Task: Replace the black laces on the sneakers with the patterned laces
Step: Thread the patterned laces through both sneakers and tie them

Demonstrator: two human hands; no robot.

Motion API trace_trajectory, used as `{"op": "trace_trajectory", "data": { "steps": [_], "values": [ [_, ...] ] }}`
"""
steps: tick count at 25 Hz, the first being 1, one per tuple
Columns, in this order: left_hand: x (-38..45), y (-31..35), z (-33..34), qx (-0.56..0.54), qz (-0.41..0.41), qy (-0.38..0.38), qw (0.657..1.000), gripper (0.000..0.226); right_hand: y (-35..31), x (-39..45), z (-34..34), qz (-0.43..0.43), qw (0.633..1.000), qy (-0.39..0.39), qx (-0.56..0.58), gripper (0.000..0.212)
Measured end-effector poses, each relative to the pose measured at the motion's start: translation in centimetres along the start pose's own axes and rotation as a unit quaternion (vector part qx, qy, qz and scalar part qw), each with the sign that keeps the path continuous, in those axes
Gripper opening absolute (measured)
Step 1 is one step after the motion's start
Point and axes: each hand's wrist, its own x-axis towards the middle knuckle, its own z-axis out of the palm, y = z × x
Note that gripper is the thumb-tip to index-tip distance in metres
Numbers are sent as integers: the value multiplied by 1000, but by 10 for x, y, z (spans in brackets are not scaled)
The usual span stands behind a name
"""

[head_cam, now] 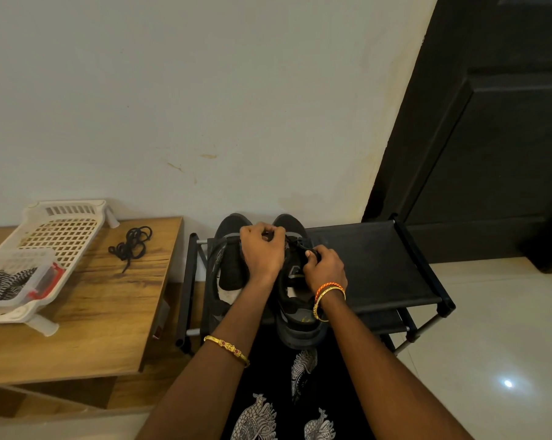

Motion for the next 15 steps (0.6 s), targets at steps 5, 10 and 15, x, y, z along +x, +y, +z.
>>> {"op": "trace_trajectory", "data": {
  "steps": [5, 10, 15],
  "values": [
    [-6, -2, 10, -274, -171, 5, 946, 13, 0, 1, 0, -6, 1000, -3, -6, 20],
    [3, 9, -12, -147, -97, 31, 984, 14, 1, 1, -1, -6, 1000, -9, 3, 21],
    [-11, 2, -20, 233, 110, 3, 966, 46, 1, 1, 0, -8, 1000, -5, -9, 19]
  ]
}}
